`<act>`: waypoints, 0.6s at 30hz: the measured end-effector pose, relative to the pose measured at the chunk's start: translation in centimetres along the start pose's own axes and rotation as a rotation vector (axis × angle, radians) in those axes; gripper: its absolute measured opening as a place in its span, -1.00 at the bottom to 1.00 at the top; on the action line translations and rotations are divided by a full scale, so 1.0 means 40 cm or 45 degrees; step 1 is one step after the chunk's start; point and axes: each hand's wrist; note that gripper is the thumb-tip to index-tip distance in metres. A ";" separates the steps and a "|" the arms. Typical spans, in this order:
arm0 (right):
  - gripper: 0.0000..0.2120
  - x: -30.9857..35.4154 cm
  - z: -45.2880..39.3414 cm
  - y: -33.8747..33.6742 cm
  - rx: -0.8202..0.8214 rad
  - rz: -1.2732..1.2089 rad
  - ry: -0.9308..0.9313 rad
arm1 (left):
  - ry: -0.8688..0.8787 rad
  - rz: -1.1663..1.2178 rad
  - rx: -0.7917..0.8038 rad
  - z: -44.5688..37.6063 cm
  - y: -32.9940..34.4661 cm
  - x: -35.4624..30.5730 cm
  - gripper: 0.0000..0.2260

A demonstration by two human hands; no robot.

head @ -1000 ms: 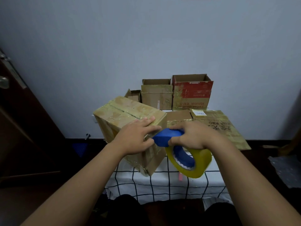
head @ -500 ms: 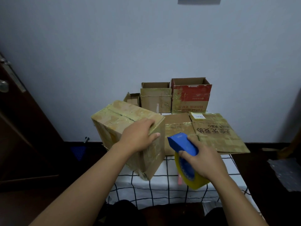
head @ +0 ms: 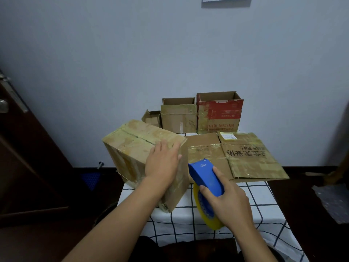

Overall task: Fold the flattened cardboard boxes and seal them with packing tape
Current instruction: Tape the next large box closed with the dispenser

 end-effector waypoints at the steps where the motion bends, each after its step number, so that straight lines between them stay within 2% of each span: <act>1: -0.31 0.002 0.001 0.002 0.005 0.005 -0.007 | 0.001 -0.008 0.029 -0.003 0.001 0.000 -0.68; 3: -0.31 0.004 0.002 0.006 0.016 0.008 -0.015 | 0.000 -0.020 0.069 -0.007 0.005 0.002 -0.64; 7: -0.31 0.010 0.000 0.008 0.028 -0.010 -0.041 | 0.022 -0.100 0.129 -0.005 0.008 0.010 -0.41; 15: -0.32 0.009 -0.006 -0.027 -0.019 -0.091 -0.112 | 0.067 -0.153 -0.005 0.024 -0.054 0.093 -0.41; 18: -0.33 0.009 -0.010 -0.034 -0.043 -0.098 -0.126 | 0.175 -0.185 -0.060 0.027 -0.089 0.156 -0.43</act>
Point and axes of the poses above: each hand's wrist, its own z-axis away from the middle knuckle, its own y-axis out of the palm, x = y × z, and after that the axes turned 2 degrees about -z, right-handed
